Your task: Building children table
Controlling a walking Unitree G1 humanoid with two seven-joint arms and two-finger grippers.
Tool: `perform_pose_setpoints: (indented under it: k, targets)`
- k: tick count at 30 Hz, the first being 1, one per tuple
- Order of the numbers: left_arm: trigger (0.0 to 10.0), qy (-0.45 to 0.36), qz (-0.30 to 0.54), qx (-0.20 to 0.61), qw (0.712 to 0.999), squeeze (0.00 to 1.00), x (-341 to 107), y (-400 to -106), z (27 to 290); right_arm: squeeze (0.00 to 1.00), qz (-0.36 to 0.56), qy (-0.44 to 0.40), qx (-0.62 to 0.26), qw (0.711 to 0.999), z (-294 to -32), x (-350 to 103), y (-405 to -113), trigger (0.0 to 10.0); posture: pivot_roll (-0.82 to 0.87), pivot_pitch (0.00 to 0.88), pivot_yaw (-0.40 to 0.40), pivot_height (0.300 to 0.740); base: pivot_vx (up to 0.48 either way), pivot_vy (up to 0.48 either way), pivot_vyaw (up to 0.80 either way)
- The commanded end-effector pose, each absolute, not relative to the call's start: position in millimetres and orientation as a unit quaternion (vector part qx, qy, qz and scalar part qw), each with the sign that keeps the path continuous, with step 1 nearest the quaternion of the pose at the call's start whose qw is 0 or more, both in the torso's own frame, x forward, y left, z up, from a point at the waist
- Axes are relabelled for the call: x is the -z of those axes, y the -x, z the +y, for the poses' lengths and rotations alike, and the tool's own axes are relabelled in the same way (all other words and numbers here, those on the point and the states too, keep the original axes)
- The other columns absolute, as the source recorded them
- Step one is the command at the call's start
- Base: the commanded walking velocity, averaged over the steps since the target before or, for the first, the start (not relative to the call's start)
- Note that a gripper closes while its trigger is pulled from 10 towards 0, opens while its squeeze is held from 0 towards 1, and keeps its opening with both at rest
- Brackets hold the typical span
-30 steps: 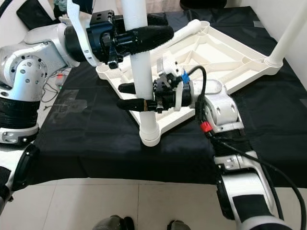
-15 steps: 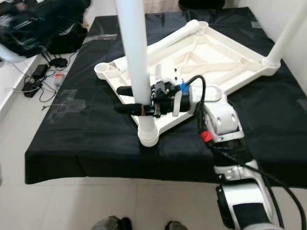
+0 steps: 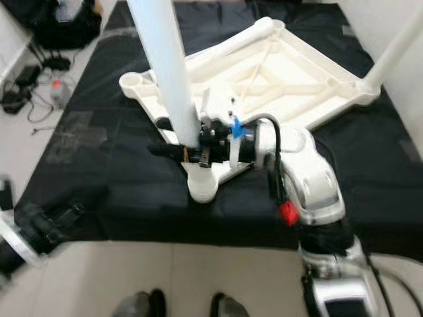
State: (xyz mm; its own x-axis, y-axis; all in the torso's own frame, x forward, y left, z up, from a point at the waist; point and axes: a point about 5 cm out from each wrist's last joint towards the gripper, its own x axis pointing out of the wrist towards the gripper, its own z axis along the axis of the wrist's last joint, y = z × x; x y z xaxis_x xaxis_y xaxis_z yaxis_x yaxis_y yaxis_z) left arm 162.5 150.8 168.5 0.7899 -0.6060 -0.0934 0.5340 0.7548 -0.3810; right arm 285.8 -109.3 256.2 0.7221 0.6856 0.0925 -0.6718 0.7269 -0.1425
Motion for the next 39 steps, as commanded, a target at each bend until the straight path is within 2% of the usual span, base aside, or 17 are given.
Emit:
perform_pose_setpoints:
  k: [1,3,4,5,7,13,18,22,26,29,30,32,33,34,37,38,39]
  targets:
    - [10.0,0.089,0.087,0.311,0.942,0.0,-166.2,-155.3,131.1,0.0,0.1,0.055,-0.056,0.992,-169.1,-186.7,-285.8,0.0,0.0,0.292,-0.037,0.74,0.0,0.0,0.0]
    - [10.0,0.089,0.087,0.311,0.942,0.0,-166.2,-155.3,131.1,0.0,0.1,0.055,-0.056,0.992,-169.1,-186.7,-285.8,0.0,0.0,0.292,-0.037,0.74,0.0,0.0,0.0]
    - [10.0,0.053,0.064,0.316,0.945,0.0,-166.0,-159.5,129.5,0.0,0.107,0.03,0.005,0.994,-166.4,-174.7,-271.7,0.0,-0.03,0.276,-0.004,0.74,0.0,0.0,0.0]
    - [10.0,0.053,0.064,0.316,0.945,0.0,-166.0,-159.5,129.5,0.0,0.107,0.03,0.005,0.994,-166.4,-174.7,-271.7,0.0,-0.03,0.276,-0.004,0.74,0.0,0.0,0.0]
    - [10.0,-0.004,0.017,0.299,0.954,0.0,-170.5,-176.1,135.9,0.0,0.062,-0.023,-0.018,0.998,-144.7,-174.1,-267.0,0.0,-0.05,0.237,0.005,0.74,0.0,0.0,0.0]
    - [10.0,-0.043,-0.014,0.31,0.95,0.0,-168.6,-183.8,133.0,0.0,0.036,-0.005,-0.048,0.998,-135.2,-168.7,-276.3,0.0,-0.02,0.211,0.037,0.74,0.0,0.0,0.0]
    - [10.0,-0.051,-0.02,0.298,0.953,0.0,-165.7,-182.4,132.7,0.0,0.04,0.002,-0.039,0.998,-133.6,-169.2,-277.1,0.0,-0.01,0.202,0.04,0.74,0.0,0.0,0.0]
    - [10.0,-0.089,-0.045,0.279,0.955,0.0,-156.9,-180.5,128.3,0.0,0.047,0.004,0.005,0.999,-126.8,-171.3,-275.3,0.0,-0.01,0.191,0.046,0.74,0.0,0.0,0.0]
    - [10.0,-0.095,-0.047,0.278,0.955,0.0,-155.2,-181.3,128.7,0.0,0.044,0.009,-0.008,0.999,-123.3,-172.6,-278.7,0.0,0.0,0.187,0.051,0.74,0.0,0.0,0.0]
    - [10.0,-0.099,-0.05,0.278,0.954,0.0,-153.6,-181.8,128.9,0.0,0.028,0.017,-0.047,0.998,-114.9,-177.3,-283.3,0.0,0.0,0.188,0.052,0.74,0.0,0.0,0.0]
    - [10.0,-0.099,-0.05,0.279,0.954,0.0,-153.1,-181.8,128.6,0.0,-0.01,0.02,-0.1,0.995,-105.8,-188.7,-287.0,0.0,0.0,0.187,0.051,0.74,0.0,0.0,0.0]
    - [10.0,-0.098,-0.05,0.28,0.953,0.0,-152.7,-181.7,127.4,0.0,-0.067,0.019,-0.205,0.976,-91.0,-209.0,-289.6,0.0,0.0,0.188,0.048,0.74,0.0,0.0,0.0]
    - [10.0,-0.098,-0.05,0.28,0.953,0.0,-152.7,-181.7,127.4,0.0,-0.067,0.019,-0.205,0.976,-91.0,-209.0,-289.6,0.0,0.0,0.188,0.048,0.74,0.0,0.0,0.0]
    - [10.0,-0.098,-0.051,0.281,0.953,0.0,-152.7,-181.4,126.4,0.0,-0.085,0.014,-0.262,0.961,-86.2,-217.9,-289.5,0.0,0.0,0.188,0.046,0.74,0.0,0.0,0.0]
    - [10.0,-0.098,-0.053,0.281,0.953,0.0,-152.8,-180.9,125.4,0.0,-0.095,0.024,-0.311,0.945,-85.1,-224.2,-290.2,0.0,0.0,0.192,0.042,0.74,0.0,0.0,0.0]
    - [10.0,-0.098,-0.054,0.282,0.953,0.0,-153.0,-180.3,124.4,0.0,-0.097,0.031,-0.361,0.927,-85.3,-228.9,-291.3,0.0,0.0,0.194,0.038,0.74,0.0,0.0,0.0]
    - [10.0,-0.098,-0.054,0.282,0.953,0.0,-153.0,-180.3,124.4,0.0,-0.097,0.031,-0.361,0.927,-85.3,-228.9,-291.3,0.0,0.0,0.194,0.038,0.74,0.0,0.0,0.0]
